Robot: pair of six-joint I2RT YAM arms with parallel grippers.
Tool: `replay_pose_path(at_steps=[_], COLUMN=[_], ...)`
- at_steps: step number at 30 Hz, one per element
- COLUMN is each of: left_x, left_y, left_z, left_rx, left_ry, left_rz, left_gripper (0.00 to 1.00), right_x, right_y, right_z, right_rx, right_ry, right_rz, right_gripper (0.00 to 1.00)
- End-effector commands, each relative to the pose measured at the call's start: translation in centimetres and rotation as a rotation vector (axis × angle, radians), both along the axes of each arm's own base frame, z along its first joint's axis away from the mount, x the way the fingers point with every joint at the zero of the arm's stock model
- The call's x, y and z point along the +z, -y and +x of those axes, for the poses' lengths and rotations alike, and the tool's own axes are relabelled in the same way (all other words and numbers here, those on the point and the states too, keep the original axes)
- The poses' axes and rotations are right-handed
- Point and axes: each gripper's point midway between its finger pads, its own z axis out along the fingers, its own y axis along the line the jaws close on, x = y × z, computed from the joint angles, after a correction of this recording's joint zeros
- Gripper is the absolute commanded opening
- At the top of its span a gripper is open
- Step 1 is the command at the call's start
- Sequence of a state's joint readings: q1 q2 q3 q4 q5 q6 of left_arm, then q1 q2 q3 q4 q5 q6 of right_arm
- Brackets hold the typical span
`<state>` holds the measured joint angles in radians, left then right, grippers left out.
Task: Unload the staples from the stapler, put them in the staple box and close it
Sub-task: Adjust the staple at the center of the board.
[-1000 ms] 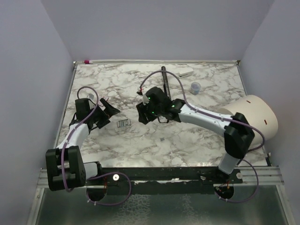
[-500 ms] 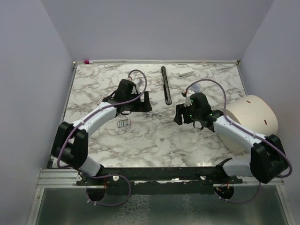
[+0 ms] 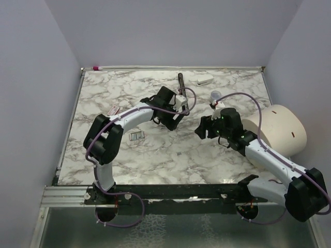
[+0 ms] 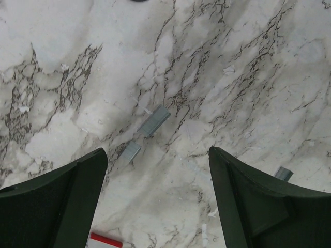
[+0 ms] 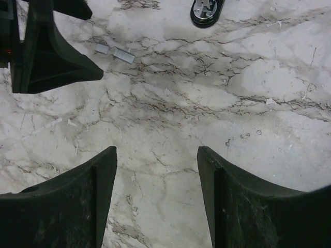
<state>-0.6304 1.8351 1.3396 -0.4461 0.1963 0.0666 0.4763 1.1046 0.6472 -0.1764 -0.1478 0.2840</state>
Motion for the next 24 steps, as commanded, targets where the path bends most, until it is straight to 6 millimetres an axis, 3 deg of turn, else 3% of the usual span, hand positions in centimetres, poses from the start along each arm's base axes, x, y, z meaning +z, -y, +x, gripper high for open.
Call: replay_pose_path(at_steps=[1, 9, 24], left_x=[-0.3, -2.4, -5.0], left_y=[1.7, 2.2, 1.6], left_z=[0.4, 0.7, 0.4], left_rx=[-0.185, -0.215, -0.167], left_ry=[0.029, -0.030, -0.085], left_rz=[0.049, 0.088, 0.133], left_gripper=[0.82, 0.75, 0.68], right_x=[1.5, 2.4, 2.1], right_y=[-0.3, -0.1, -0.3], right_z=[0.1, -0.1, -0.1], right_rx=[0.012, 0.010, 0.023], right_ry=[0.056, 0.091, 0.085], right_rz=[0.046, 0.057, 0.059], right_gripper=[0.64, 0.64, 0.64])
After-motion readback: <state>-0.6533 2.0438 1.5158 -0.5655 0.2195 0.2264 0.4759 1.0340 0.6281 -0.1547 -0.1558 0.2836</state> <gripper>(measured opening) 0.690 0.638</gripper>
